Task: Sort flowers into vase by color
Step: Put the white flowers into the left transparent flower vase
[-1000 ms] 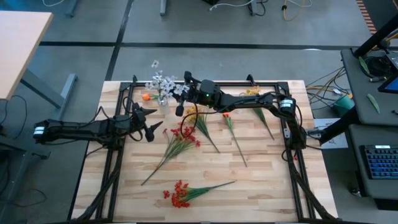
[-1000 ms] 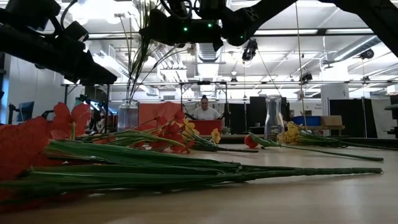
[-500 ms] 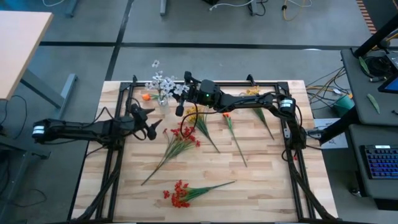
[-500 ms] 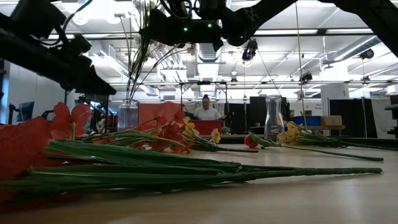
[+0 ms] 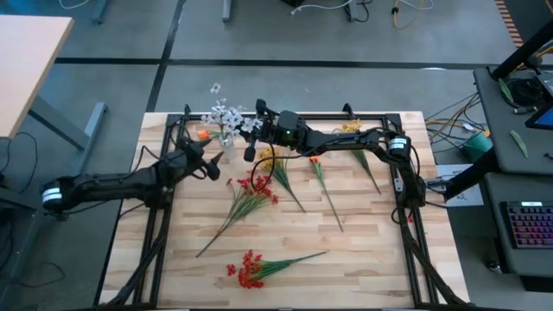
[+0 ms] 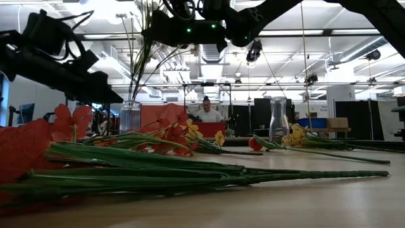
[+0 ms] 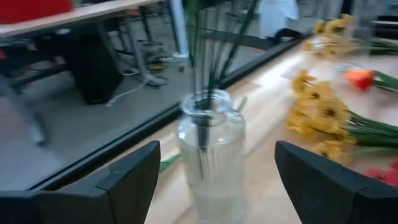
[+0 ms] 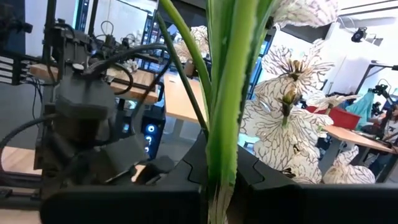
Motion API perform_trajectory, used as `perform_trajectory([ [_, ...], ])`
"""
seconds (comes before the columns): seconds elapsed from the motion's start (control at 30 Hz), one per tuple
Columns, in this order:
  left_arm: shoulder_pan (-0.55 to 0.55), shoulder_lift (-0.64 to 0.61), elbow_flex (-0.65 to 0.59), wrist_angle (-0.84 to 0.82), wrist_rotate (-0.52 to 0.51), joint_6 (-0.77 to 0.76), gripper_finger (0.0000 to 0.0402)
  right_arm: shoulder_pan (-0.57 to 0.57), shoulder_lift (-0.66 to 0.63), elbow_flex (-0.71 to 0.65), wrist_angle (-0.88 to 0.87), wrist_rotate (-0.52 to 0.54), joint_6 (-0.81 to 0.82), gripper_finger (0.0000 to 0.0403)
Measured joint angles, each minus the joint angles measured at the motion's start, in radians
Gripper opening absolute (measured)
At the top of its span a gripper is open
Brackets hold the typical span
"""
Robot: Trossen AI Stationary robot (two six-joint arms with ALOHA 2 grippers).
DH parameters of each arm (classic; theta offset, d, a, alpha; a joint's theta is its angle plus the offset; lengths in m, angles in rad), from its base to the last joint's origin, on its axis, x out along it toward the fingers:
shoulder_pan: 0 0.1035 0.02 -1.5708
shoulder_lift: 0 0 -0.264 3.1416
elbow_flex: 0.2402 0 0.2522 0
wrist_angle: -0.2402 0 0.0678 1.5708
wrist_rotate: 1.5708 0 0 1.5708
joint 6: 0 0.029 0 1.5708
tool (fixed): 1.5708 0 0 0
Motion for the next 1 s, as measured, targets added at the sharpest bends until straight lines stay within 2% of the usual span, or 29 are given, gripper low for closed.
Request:
perform_trajectory([
  [0.07, 0.028, 0.020, -0.008, 0.036, 0.086, 0.017, 0.0300, 0.000, 0.000, 0.000, -0.001, 0.000, 0.000, 0.0013],
  [0.13, 0.047, 0.043, -0.023, 0.088, 0.127, 0.025, 0.0300, 0.000, 0.000, 0.000, -0.002, 0.000, 0.000, 0.0013],
  [0.3, 0.072, 0.104, -0.052, 0.197, 0.131, 0.026, 0.0300, 0.000, 0.000, 0.000, -0.003, -0.001, -0.006, 0.0013],
  [0.5, 0.086, 0.191, -0.045, 0.252, 0.145, 0.047, 0.0300, 0.000, 0.000, 0.000, -0.004, -0.003, -0.011, 0.0013],
  [1.0, 0.143, 0.487, -0.043, 0.567, 0.173, 0.006, 0.0300, 0.000, 0.000, 0.000, -0.006, -0.003, -0.022, 0.0013],
])
